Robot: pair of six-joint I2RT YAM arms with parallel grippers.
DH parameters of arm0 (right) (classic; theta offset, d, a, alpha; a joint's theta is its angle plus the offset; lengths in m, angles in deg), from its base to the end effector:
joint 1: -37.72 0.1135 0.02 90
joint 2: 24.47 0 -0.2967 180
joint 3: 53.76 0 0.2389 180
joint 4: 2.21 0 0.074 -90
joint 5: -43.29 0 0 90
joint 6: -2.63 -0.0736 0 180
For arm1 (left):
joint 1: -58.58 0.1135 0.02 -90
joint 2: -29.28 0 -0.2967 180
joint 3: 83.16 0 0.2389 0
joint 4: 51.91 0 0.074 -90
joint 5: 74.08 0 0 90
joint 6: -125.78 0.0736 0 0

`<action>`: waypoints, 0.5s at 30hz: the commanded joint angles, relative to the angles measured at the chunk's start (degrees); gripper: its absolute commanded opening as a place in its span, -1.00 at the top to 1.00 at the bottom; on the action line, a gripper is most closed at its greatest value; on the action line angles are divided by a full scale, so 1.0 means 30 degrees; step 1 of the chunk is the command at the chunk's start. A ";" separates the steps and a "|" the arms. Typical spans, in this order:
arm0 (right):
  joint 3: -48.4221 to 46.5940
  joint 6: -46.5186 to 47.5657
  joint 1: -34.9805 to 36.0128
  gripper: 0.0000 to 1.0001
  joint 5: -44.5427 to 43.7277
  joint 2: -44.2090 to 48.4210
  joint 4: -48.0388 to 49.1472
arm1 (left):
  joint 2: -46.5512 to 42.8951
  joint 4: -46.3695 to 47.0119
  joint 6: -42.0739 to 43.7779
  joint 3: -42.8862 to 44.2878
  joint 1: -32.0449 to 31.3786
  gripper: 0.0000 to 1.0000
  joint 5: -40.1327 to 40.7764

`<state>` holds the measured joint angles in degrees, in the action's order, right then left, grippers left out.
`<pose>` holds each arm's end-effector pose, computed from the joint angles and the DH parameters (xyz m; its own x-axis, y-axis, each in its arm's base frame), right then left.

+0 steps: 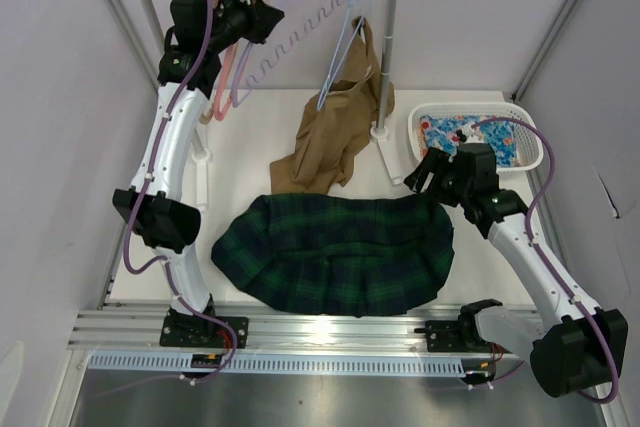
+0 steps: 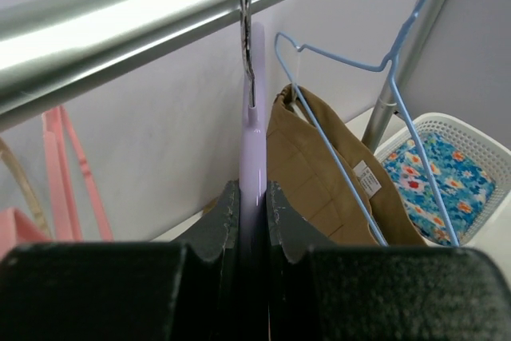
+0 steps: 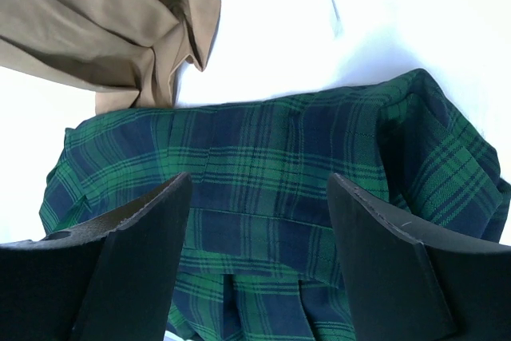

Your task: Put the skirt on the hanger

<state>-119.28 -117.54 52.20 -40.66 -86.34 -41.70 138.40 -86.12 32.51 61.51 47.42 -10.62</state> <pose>0.2284 0.0670 0.3042 -0.6567 0.3466 -0.6698 -0.0016 0.8875 0.4608 0.4365 -0.1196 0.5360 -0.0120 -0.0497 -0.9987 0.6117 0.7897 -0.0466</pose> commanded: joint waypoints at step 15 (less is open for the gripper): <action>0.0324 0.0331 -0.0110 -0.49 0.0153 0.1227 0.0172 | -0.4647 0.2370 -0.0259 -0.1780 0.0087 1.00 0.0939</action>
<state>-118.34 -117.50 52.09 -40.60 -83.98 -41.75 128.57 -84.22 32.16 54.89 47.46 -9.07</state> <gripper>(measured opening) 0.743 0.155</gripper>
